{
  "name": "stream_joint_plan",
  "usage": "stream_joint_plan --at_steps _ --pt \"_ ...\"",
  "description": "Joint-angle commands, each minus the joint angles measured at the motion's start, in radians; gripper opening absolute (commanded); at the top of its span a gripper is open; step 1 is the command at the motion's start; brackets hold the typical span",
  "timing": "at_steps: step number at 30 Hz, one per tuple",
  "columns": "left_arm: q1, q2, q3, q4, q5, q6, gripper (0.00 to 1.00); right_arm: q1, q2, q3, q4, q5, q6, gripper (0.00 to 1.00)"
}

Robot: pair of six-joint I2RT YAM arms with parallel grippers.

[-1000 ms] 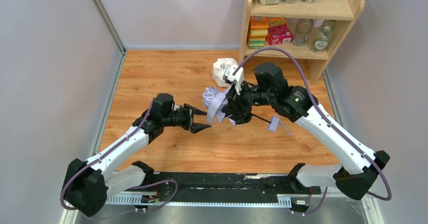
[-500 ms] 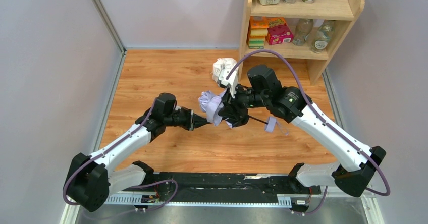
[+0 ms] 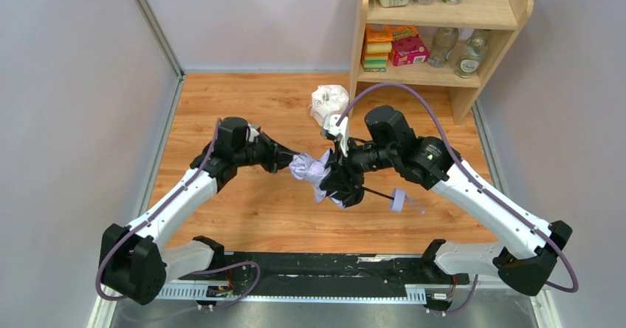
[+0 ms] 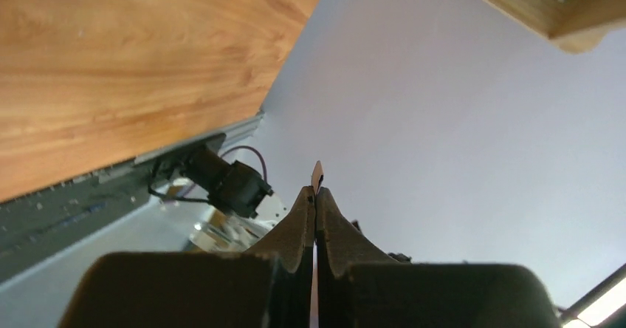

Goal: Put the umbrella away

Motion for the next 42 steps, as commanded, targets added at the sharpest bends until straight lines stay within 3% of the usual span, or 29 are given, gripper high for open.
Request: stream_joint_plan --at_steps 1,8,12,16,18,25,28,34,36,42 --pt "0.062 -0.016 0.106 -0.06 -0.153 0.386 0.0 0.079 -0.09 -0.041 0.016 -0.138 0.104 0.0" --pt "0.067 -0.068 0.113 0.419 -0.018 0.487 0.0 0.099 -0.079 -0.132 0.141 -0.274 0.243 0.0" --pt "0.065 -0.139 0.21 0.309 0.062 0.691 0.0 0.096 -0.025 -0.092 0.113 -0.34 0.233 0.0" --pt "0.059 -0.138 0.25 0.258 0.282 0.768 0.0 0.098 0.062 -0.044 0.082 -0.421 0.205 0.0" --pt "0.044 -0.151 0.267 0.223 0.309 0.811 0.0 0.098 0.094 -0.04 0.087 -0.442 0.214 0.0" --pt "0.011 -0.22 0.336 0.046 0.339 0.977 0.0 0.063 0.182 -0.005 0.099 -0.555 0.311 0.0" --pt "-0.021 -0.248 0.357 -0.004 0.335 1.036 0.0 0.041 0.191 -0.027 0.231 -0.628 0.441 0.0" --pt "-0.088 -0.328 0.307 0.022 0.304 1.073 0.0 0.035 0.176 -0.03 0.323 -0.609 0.513 0.0" --pt "-0.117 -0.345 0.302 0.054 0.306 1.073 0.0 0.033 0.182 -0.043 0.355 -0.613 0.538 0.0" --pt "-0.274 -0.326 0.389 -0.158 0.243 1.257 0.0 0.03 0.217 -0.009 0.403 -0.668 0.598 0.0"
